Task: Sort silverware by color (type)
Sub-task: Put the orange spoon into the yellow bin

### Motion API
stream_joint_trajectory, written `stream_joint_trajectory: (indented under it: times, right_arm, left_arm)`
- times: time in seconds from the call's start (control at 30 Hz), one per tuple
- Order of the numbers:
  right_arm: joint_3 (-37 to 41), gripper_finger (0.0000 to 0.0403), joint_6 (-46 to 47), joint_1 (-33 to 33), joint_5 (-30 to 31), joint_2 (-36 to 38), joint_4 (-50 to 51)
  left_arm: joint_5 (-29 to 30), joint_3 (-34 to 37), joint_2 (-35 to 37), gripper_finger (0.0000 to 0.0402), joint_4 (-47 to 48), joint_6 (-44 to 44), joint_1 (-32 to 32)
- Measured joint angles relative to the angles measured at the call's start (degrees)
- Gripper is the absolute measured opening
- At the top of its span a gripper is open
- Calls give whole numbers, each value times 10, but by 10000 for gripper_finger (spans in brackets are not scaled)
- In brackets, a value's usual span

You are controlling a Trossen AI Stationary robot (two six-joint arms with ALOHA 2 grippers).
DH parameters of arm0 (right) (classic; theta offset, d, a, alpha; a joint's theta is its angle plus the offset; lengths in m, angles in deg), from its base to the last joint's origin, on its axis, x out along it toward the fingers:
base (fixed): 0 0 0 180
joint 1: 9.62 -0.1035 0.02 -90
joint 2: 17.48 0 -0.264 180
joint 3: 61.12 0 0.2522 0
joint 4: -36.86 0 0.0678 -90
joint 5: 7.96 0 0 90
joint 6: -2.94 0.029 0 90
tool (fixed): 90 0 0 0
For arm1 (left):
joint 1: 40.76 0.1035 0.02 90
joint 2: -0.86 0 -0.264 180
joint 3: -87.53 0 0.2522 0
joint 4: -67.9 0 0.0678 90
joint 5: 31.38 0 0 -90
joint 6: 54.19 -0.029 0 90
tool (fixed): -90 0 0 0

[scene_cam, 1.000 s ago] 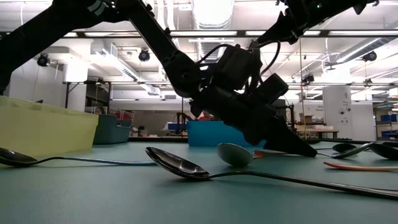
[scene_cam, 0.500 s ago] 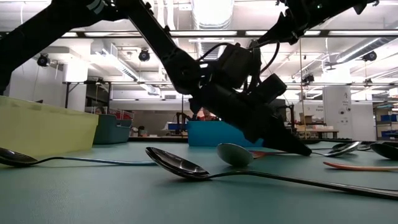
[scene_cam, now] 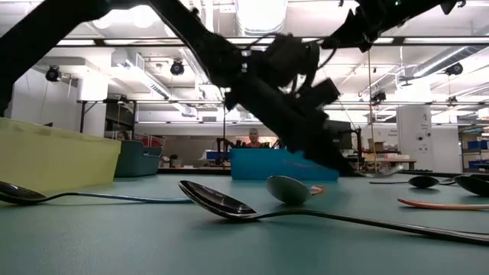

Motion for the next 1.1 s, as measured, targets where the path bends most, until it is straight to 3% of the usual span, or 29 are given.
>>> stream_joint_trajectory:
  times: [0.27, 0.5, 0.7, 1.0, 1.1]
  right_arm:
    - [0, 13, 11, 0, 1, 6, -17]
    - [1, 13, 18, 0, -2, 6, -25]
    - [1, 13, 19, 0, -2, 5, -25]
    - [2, 13, 19, 0, -1, 2, -28]
    - [2, 13, 14, 2, -1, 2, -31]
  left_arm:
    - [58, 26, 103, 0, 119, 23, -4]
    - [79, 104, 198, 0, 194, 98, -6]
    - [82, 183, 306, 0, 230, 239, -16]
    - [99, 220, 469, 0, 439, 503, -64]
    - [144, 221, 506, 0, 500, 585, -98]
